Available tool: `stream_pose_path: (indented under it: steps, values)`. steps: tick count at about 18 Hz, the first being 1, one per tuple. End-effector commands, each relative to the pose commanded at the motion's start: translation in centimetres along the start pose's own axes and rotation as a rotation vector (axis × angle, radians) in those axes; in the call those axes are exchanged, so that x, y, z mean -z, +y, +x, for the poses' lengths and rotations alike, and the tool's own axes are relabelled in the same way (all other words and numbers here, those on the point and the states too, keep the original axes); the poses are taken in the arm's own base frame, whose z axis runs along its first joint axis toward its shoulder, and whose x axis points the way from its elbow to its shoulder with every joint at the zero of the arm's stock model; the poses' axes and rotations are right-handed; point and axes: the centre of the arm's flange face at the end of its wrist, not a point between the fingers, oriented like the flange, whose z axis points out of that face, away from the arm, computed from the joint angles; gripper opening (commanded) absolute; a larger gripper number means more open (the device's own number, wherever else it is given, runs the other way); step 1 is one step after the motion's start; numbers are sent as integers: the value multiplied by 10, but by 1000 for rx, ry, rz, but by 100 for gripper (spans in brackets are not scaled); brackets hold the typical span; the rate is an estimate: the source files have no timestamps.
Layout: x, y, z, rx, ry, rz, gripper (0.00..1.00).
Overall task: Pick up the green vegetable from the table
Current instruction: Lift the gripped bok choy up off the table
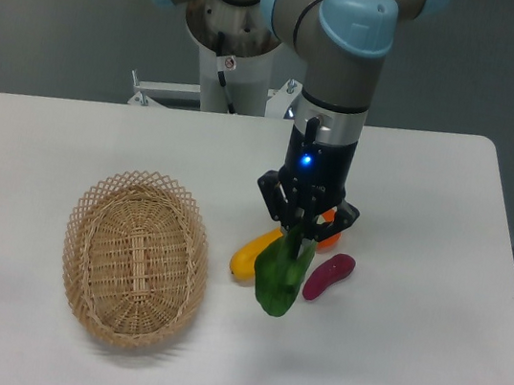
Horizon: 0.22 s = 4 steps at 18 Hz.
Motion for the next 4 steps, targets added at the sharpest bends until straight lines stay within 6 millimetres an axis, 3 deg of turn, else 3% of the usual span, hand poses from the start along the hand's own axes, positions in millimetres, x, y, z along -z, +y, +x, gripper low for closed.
stream_pose_path:
  steps: [4]
  values:
    - [0,0,0,0,-1,1,17]
